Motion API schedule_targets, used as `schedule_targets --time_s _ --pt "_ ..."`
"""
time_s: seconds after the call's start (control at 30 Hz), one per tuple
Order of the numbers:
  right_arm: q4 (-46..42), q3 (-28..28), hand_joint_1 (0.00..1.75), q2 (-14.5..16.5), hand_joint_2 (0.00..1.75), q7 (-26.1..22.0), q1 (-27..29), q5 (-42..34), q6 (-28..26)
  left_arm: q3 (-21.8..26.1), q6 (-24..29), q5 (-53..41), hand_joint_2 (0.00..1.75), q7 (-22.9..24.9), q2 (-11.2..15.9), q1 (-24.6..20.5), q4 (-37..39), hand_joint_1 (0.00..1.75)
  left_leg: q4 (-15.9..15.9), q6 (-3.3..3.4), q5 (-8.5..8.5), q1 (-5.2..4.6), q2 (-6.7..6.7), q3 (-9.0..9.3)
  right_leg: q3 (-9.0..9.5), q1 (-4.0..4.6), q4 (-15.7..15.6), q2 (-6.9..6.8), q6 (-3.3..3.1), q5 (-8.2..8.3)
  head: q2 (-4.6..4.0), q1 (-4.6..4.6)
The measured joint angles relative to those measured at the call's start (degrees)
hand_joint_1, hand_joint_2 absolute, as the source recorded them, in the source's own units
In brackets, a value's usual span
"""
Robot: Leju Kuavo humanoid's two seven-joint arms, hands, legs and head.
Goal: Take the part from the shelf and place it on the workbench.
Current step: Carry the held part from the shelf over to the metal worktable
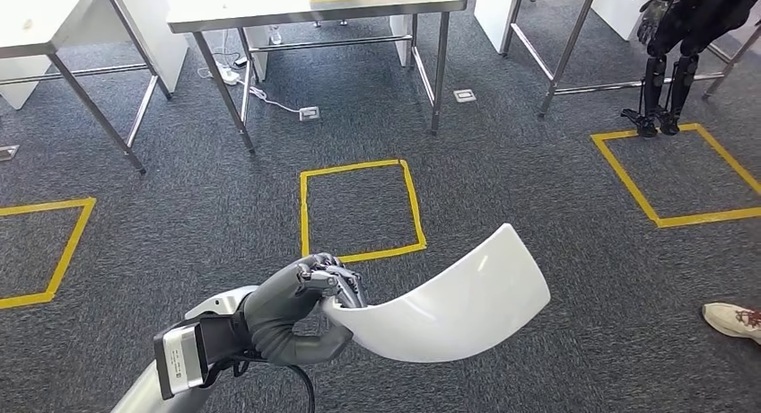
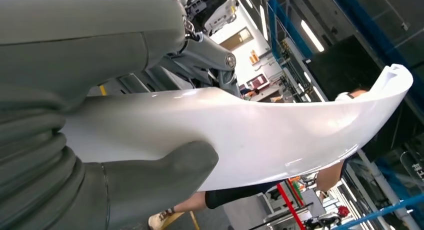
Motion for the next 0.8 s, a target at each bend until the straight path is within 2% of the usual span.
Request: schedule_targets --time_s 0.03,0.07,0.1,0.2,0.27,0.3,0.37,0.4,0.43,0.47,0.53,0.57,0.6,0.63,0.67,0.73,0.8 --pt "0.00 0.00 0.00 0.02 0.00 0.01 0.00 0.01 0.01 0.01 -0.03 0.02 1.75 0.00 0.02 -0.07 0.08 1.75 -3.87 0.42 2.26 -0.16 0.11 1.39 0.42 0.06 0.00 0.01 0.17 -0.37 0.00 -0.06" --pt "0.00 -0.01 0.00 0.06 0.00 0.03 -0.03 -0.02 0.01 0.01 -0.04 0.04 1.75 0.00 0.04 -0.17 0.13 1.75 -7.41 0.77 3.62 -0.36 0.23 2.86 0.74 0.20 0.06 0.03 0.45 -0.80 0.00 -0.11" --pt "0.00 -0.01 0.00 0.09 0.00 0.04 -0.06 -0.04 0.01 0.02 -0.07 0.07 1.75 -0.01 0.07 -0.26 0.18 1.75 -9.78 1.05 4.19 -0.55 0.32 3.87 0.97 0.25 0.00 0.01 0.79 -1.09 0.00 -0.13" --pt "0.00 -0.03 0.00 0.14 0.00 0.07 -0.11 -0.11 -0.01 0.06 -0.13 0.10 1.75 -0.09 0.17 -0.33 0.38 1.75 -11.36 1.77 3.54 -0.66 0.08 4.91 1.47 0.24 0.43 -0.13 1.96 -1.16 0.00 -0.07" --pt "0.00 -0.04 0.00 0.18 0.00 0.07 -0.20 -0.13 0.01 0.08 -0.14 0.12 1.75 -0.16 0.21 -0.34 0.46 1.75 -11.59 2.47 3.25 -0.49 -0.10 5.67 0.74 0.13 2.61 -0.11 2.45 -2.04 0.00 0.05" --pt "0.00 -0.04 0.00 0.20 0.00 0.09 -0.24 -0.13 0.02 0.08 -0.14 0.14 1.75 -0.21 0.20 -0.34 0.46 1.75 -11.68 2.74 3.12 -0.42 -0.11 5.99 -0.62 0.10 5.05 -0.06 2.65 -3.17 0.00 0.19" --pt "0.00 -0.05 0.00 0.21 0.00 0.20 -0.20 -0.13 0.00 0.09 -0.14 0.16 1.75 -0.29 0.21 -0.25 0.53 1.75 -11.67 3.08 2.74 -0.47 -0.14 6.23 -5.15 0.11 12.04 0.03 2.99 -6.06 0.00 0.48" --pt "0.00 -0.05 0.00 0.20 0.00 0.25 -0.10 -0.13 -0.02 0.09 -0.14 0.16 1.75 -0.32 0.24 -0.13 0.56 1.75 -11.67 3.10 2.55 -0.50 -0.20 6.33 -7.38 0.11 14.96 0.04 3.08 -6.90 0.00 0.56" --pt "0.00 -0.06 0.00 0.20 0.00 0.30 -0.01 -0.13 -0.02 0.09 -0.14 0.16 1.75 -0.36 0.26 -0.01 0.59 1.75 -11.66 3.06 2.33 -0.51 -0.27 6.50 -8.87 0.10 16.29 0.04 3.11 -6.72 0.00 0.61" --pt "0.00 -0.07 0.00 0.20 0.00 0.30 0.06 -0.13 -0.01 0.09 -0.14 0.16 1.75 -0.40 0.27 0.11 0.59 1.75 -11.65 2.96 2.08 -0.50 -0.35 6.78 -9.25 0.08 15.51 0.04 3.06 -5.35 0.00 0.69" --pt "0.00 -0.08 0.00 0.19 0.00 0.29 0.10 -0.13 0.01 0.09 -0.14 0.16 1.75 -0.45 0.28 0.22 0.57 1.75 -11.65 2.60 1.45 -0.48 -0.44 7.64 -6.90 0.06 8.31 0.04 2.86 -0.11 0.00 0.84" --pt "0.00 -0.09 0.00 0.19 0.00 0.28 0.07 -0.13 0.01 0.09 -0.14 0.16 1.75 -0.48 0.29 0.24 0.57 1.75 -11.62 2.34 1.12 -0.53 -0.45 8.05 -5.49 0.15 4.61 0.01 2.59 1.39 0.00 0.91" --pt "0.00 -0.09 0.00 0.19 0.00 0.28 0.04 -0.13 0.01 0.09 -0.14 0.16 1.75 -0.51 0.31 0.24 0.56 1.75 -11.67 2.01 0.83 -0.59 -0.46 8.31 -4.44 0.31 1.99 -0.02 2.23 1.99 0.00 0.96" --pt "0.00 -0.09 0.00 0.19 0.00 0.27 0.06 -0.13 0.01 0.09 -0.14 0.16 1.75 -0.55 0.32 0.25 0.55 1.75 -11.72 1.63 0.66 -0.65 -0.47 8.55 -3.97 0.47 0.75 -0.03 1.77 2.05 0.00 1.01" --pt "0.00 -0.09 0.00 0.19 0.00 0.27 0.12 -0.10 0.01 0.09 -0.14 0.17 1.75 -0.59 0.35 0.26 0.54 1.75 -11.57 1.20 0.68 -0.73 -0.49 8.70 -3.87 0.58 0.55 -0.04 1.23 1.61 0.00 1.00" --pt "0.00 -0.09 0.00 0.19 0.00 0.25 0.30 -0.03 0.02 0.11 -0.14 0.17 1.75 -0.63 0.40 0.25 0.50 1.75 -10.92 0.47 0.56 -0.73 -0.46 8.99 -3.12 0.45 0.26 0.03 0.31 2.21 0.00 0.94" --pt "0.00 -0.09 0.00 0.20 0.00 0.23 0.32 0.04 0.03 0.15 -0.14 0.19 1.75 -0.64 0.45 0.13 0.45 1.75 -7.68 0.01 -0.75 -0.67 -0.27 7.67 -2.10 0.29 0.12 0.06 -0.41 1.93 0.00 0.66"
